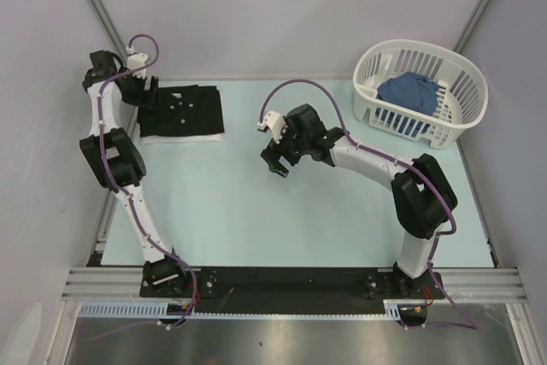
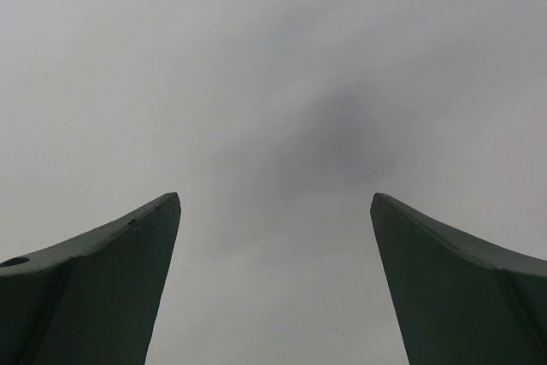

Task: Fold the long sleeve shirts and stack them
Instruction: Neatly place the folded shirt to the corner

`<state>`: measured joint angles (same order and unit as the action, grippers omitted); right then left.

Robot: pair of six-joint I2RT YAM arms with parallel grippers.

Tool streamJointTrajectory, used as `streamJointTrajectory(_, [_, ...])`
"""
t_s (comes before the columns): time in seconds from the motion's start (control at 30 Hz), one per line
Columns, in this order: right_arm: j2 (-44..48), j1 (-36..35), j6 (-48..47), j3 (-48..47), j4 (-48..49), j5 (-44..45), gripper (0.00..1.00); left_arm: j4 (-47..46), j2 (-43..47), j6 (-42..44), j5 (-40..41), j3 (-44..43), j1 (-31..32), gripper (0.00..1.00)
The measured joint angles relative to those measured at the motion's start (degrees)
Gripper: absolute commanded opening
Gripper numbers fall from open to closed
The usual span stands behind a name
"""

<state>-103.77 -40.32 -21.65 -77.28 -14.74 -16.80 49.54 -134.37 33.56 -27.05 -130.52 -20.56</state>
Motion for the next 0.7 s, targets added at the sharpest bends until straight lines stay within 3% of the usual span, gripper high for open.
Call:
streamJointTrajectory(0.4, [5.5,7.9,0.2,0.0,-0.8,-0.4,1.0,0.8,6.2,-5.7,7.3,3.1,0.5,0.99])
streamJointTrajectory(0.53, [9.0,12.5,1.3,0.0,-0.4,-0.7,1.0,2.5,12.0,-7.5,11.0,3.9,8.0,0.99])
streamJointTrajectory(0.7, [13.4,20.0,4.6,0.4,0.2,-2.5,1.0,4.2,17.2,-10.7,11.7,3.9,22.9,0.99])
